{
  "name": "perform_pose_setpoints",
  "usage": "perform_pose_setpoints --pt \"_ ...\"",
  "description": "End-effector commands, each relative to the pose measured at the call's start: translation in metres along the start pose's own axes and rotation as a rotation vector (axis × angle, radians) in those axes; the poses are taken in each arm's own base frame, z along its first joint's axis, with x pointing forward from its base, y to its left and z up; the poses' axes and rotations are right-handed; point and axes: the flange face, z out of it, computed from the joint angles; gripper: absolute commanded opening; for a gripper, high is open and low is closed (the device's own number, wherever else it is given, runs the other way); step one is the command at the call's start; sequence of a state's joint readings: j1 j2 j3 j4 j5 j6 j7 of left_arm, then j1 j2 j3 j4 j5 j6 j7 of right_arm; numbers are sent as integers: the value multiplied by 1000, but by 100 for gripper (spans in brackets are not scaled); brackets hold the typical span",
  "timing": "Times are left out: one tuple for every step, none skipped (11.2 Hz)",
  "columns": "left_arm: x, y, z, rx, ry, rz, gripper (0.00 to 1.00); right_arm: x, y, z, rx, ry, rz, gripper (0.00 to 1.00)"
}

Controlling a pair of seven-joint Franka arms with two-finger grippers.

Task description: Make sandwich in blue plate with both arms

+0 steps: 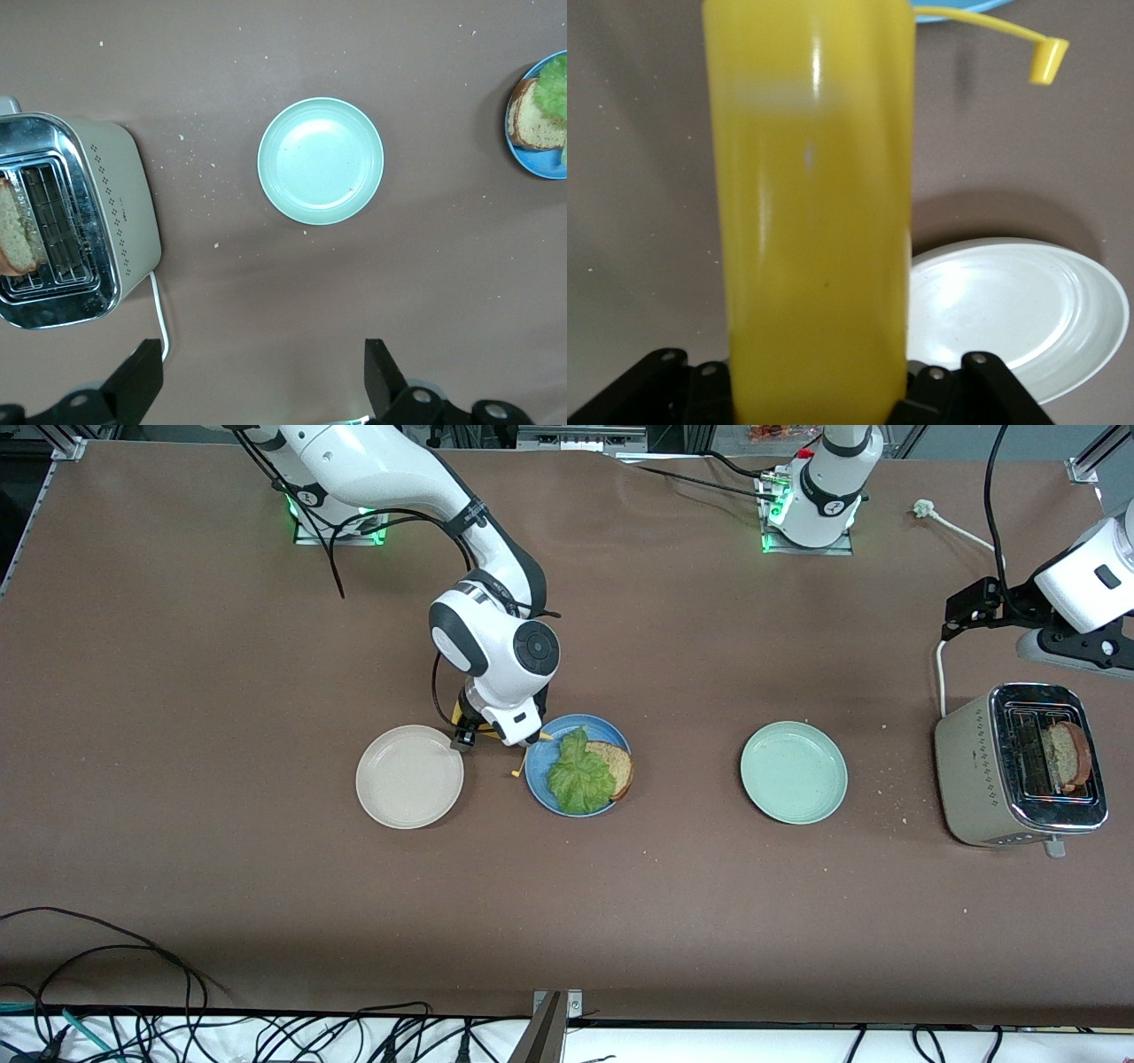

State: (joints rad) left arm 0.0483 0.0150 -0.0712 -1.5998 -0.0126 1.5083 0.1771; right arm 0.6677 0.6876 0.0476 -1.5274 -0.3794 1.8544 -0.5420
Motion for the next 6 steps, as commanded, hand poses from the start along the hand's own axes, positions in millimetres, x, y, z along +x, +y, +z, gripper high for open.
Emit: perform_pose_setpoints --pt "-1 1 -5 15 -5 1 100 -4 10 -4 -13 -4 24 0" --pt "-1 1 -5 15 -5 1 100 -16 27 3 8 22 51 0" --pt "-1 1 -5 15 -5 1 100 -25 37 1 56 86 68 0" --pt "-1 1 -5 15 -5 1 100 -39 51 4 114 137 68 0" --pt "-1 1 -5 15 -5 1 100 -52 68 -3 159 210 73 0" --pt "-1 1 -5 15 -5 1 100 -63 81 -9 200 277 76 0"
